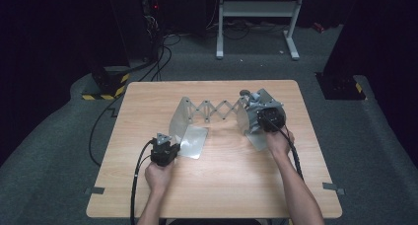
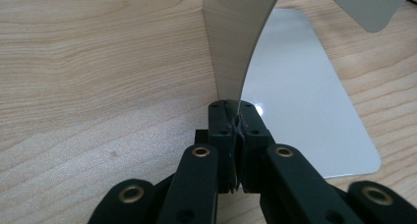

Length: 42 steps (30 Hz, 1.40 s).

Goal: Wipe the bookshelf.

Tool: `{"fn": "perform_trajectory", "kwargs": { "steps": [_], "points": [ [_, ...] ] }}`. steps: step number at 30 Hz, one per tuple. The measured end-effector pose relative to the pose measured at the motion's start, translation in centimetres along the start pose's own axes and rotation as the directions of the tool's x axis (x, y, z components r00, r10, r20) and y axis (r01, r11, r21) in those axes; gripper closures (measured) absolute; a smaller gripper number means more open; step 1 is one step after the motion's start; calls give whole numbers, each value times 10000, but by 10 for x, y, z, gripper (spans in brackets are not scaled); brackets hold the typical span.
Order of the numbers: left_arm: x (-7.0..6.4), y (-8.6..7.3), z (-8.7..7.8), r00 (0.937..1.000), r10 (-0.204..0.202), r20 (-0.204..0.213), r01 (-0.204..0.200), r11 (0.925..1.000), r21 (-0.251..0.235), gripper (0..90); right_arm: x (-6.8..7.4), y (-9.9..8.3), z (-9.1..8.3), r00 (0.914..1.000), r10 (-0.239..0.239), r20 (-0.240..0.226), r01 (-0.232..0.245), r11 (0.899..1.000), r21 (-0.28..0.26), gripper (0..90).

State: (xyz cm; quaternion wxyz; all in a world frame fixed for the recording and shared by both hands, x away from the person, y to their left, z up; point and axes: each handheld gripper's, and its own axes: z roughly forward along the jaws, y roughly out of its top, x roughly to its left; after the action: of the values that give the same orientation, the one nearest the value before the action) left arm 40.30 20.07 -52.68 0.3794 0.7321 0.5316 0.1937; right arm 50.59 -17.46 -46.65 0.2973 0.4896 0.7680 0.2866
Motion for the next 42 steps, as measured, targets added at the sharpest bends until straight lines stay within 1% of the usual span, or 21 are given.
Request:
{"fn": "perform_trajectory", "kwargs": {
  "steps": [3, 6, 7, 10, 12, 16, 21, 23, 25, 26, 28, 31, 32, 33, 34, 40, 42],
  "points": [
    [0, 0, 0, 10000, -4, 1, 4, 10000, -4, 867, 2, -9, 10, 9999, 46, -93, -42, 9993, 376, 781],
    [0, 0, 0, 10000, 1, 0, -1, 10000, 0, 867, 4, -17, 19, 9999, -35, -153, 47, 9967, 806, 781],
    [0, 0, 0, 10000, -6, 1, 6, 10000, -4, 867, 4, -19, 22, 9999, -17, -163, 31, 9962, 876, 781],
    [0, 0, 0, 10000, -4, 0, 4, 10000, -1, 867, 5, -25, 28, 9997, -3, -235, 28, 9946, 1036, 781],
    [0, 0, 0, 10000, -2, -1, 2, 10000, -1, 867, 5, -28, 30, 9997, -47, -242, 72, 9945, 1045, 781],
    [0, 0, 0, 10000, -4, 0, 4, 10000, 0, 867, 5, -25, 28, 9996, 51, -268, -24, 9947, 1028, 781],
    [0, 0, 0, 10000, -30, 4, 30, 10000, -1, 867, 2, -14, 17, 9995, 193, -264, -175, 9977, 658, 781],
    [0, 0, 0, 10000, -31, 5, 31, 10000, -3, 867, 1, -8, 10, 9996, 216, -193, -208, 9989, 424, 781],
    [0, 0, 0, 10000, -40, 8, 41, 10000, -7, 867, -1, -4, 2, 9995, 250, -173, -249, 9997, 49, 781],
    [0, 0, 0, 10000, -43, 9, 43, 10000, -10, 867, -3, 0, -4, 9996, 247, -155, -248, 9997, -43, 781],
    [0, 0, 0, 10000, -45, 11, 45, 10000, -9, 867, -3, 2, -6, 9997, 196, -174, -199, 9997, -132, 781],
    [0, 0, 0, 10000, -9, 3, 9, 10000, 1, 867, -4, 9, -13, 9998, 120, -140, -126, 9989, -443, 781],
    [0, 0, 0, 10000, -8, 3, 8, 10000, -4, 867, -5, 11, -15, 9998, 159, -141, -167, 9983, -561, 781],
    [0, 0, 0, 10000, -9, 4, 9, 10000, -3, 867, -6, 15, -19, 9998, 170, -130, -178, 9979, -629, 781],
    [0, 0, 0, 10000, -41, 8, 41, 10000, -9, 867, -6, 15, -19, 9998, 170, -130, -178, 9979, -629, 781],
    [0, 0, 0, 10000, -50, 13, 50, 10000, -10, 867, -8, 25, -30, 9996, 244, -145, -258, 9938, -1085, 782],
    [0, 0, 0, 10000, -34, 4, 34, 10000, -18, 867, -9, 26, -32, 9996, 236, -128, -248, 9936, -1106, 782]
  ]
}}
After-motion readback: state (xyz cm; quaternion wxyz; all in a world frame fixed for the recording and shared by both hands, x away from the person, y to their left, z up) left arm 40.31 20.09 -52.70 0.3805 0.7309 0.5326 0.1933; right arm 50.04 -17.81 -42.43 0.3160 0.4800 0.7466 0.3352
